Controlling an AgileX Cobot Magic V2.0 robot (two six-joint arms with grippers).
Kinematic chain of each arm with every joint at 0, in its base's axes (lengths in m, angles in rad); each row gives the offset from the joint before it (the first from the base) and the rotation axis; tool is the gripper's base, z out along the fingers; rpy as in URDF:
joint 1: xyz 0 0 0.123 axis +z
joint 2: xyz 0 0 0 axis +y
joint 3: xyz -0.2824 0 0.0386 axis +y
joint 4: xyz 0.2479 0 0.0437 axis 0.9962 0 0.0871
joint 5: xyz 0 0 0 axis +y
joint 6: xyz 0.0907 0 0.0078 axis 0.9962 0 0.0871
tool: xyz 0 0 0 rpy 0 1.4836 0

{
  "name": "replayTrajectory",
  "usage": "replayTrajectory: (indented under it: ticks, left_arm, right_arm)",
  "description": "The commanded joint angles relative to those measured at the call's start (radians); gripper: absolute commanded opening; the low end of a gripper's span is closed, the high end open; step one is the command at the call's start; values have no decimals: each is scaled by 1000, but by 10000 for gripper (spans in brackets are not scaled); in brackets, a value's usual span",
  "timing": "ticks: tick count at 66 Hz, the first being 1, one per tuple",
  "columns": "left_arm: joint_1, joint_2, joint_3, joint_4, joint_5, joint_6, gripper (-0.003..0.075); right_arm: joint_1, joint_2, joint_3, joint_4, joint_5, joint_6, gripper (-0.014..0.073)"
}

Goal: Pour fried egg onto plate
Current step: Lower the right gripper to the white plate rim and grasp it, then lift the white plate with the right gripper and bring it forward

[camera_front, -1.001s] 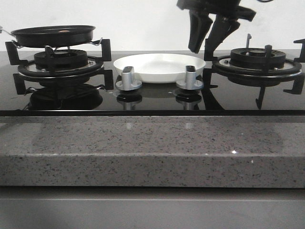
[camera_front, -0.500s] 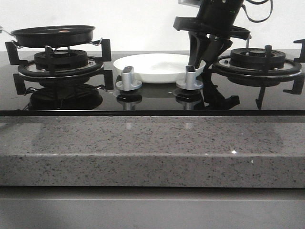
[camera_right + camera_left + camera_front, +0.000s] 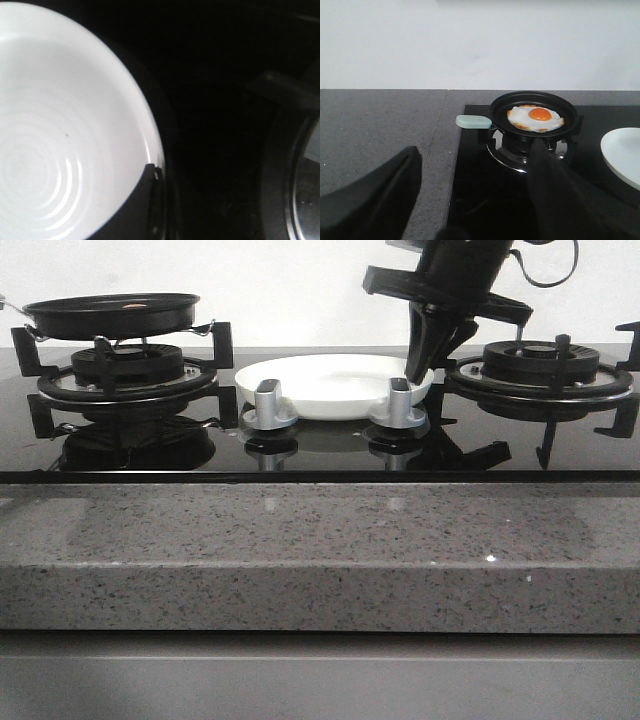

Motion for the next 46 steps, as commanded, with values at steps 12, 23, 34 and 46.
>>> replayTrajectory:
  ticks: [12, 23, 34, 46]
  left_arm:
    - [1, 14, -30, -3, -80, -1, 461]
    - [1, 14, -30, -3, -80, -1, 461]
    - [1, 14, -30, -3, -80, -1, 461]
    - [1, 14, -30, -3, -80, -1, 461]
  right_arm:
    - [-21, -70, -83, 1, 91, 47, -67]
    - [-22, -70, -200, 19, 102, 77, -67]
    - [-22, -98, -274, 116, 103, 94, -67]
    - [-7, -182, -272, 118, 104, 94, -67]
